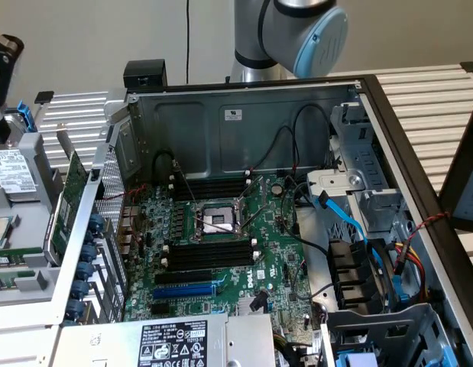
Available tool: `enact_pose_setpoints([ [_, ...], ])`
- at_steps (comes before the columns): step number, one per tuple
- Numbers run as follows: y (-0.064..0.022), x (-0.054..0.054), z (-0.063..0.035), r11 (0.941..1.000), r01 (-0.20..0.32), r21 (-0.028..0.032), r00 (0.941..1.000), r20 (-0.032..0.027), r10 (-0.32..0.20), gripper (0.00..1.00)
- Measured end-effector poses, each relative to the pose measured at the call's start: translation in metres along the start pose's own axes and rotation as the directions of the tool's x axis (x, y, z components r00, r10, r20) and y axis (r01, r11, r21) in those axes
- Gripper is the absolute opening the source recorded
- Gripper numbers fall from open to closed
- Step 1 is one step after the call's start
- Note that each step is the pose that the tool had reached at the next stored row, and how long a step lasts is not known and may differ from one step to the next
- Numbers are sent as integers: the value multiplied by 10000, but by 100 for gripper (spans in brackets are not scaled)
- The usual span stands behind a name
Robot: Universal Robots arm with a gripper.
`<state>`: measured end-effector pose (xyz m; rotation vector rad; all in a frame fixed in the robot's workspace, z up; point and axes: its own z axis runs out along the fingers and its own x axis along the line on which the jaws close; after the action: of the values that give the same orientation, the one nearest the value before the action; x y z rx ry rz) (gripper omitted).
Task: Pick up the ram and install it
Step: 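Reach for the ram, then pick up the ram and move it above insertion slot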
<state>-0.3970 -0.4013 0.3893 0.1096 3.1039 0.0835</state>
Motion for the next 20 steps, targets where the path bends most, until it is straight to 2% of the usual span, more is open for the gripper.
enact_pose_setpoints([
  [11,-28,361,39,10000,-1,1,10000,-14,1,11],
  [17,-35,457,42,10000,-2,-2,10000,-44,2,11],
  [20,-35,460,41,10000,-1,-2,10000,-44,1,11],
])
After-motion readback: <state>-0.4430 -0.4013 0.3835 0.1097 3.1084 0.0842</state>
